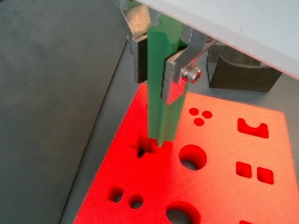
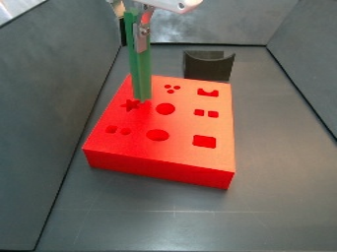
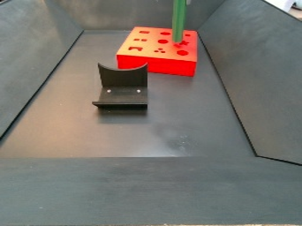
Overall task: Pick up the star object. Move up. Place the star object on the fixture. Regrasp the star object. Move to above the board. Insert the star object.
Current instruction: Insert the star object.
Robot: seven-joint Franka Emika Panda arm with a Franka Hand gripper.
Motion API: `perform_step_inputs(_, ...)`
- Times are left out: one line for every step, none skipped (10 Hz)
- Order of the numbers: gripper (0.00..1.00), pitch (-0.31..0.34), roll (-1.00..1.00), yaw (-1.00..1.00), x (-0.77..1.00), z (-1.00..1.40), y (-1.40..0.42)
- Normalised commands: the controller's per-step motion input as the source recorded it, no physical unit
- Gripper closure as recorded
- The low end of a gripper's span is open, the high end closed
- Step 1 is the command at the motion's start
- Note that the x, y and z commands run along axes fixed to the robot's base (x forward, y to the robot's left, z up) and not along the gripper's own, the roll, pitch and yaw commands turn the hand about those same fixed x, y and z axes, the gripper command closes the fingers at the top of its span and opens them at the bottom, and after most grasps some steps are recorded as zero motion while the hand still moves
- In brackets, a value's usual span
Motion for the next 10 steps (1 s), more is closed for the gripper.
perform_step_inputs(1.00,-0.017,-0.13,-0.16,-0.04,-0.05,-0.09)
perform_step_inputs(1.00,-0.099,-0.17,-0.11,-0.08,0.00,-0.12)
perform_step_inputs(1.00,0.000,0.00,0.05,0.00,0.00,0.00)
perform_step_inputs(1.00,-0.024,-0.03,0.00,0.00,-0.11,0.00)
perform_step_inputs(1.00,-0.001,-0.06,0.00,-0.09,-0.23,0.00)
perform_step_inputs(1.00,-0.034,-0.08,-0.04,-0.18,-0.21,0.00)
perform_step_inputs(1.00,-0.036,-0.02,0.00,0.00,-0.04,0.00)
perform_step_inputs(1.00,0.000,0.00,0.00,0.00,-0.02,-0.02)
perform_step_inputs(1.00,0.000,-0.01,-0.02,-0.08,0.00,-0.07)
perform_step_inputs(1.00,-0.023,0.00,-0.05,-0.34,0.03,-0.07)
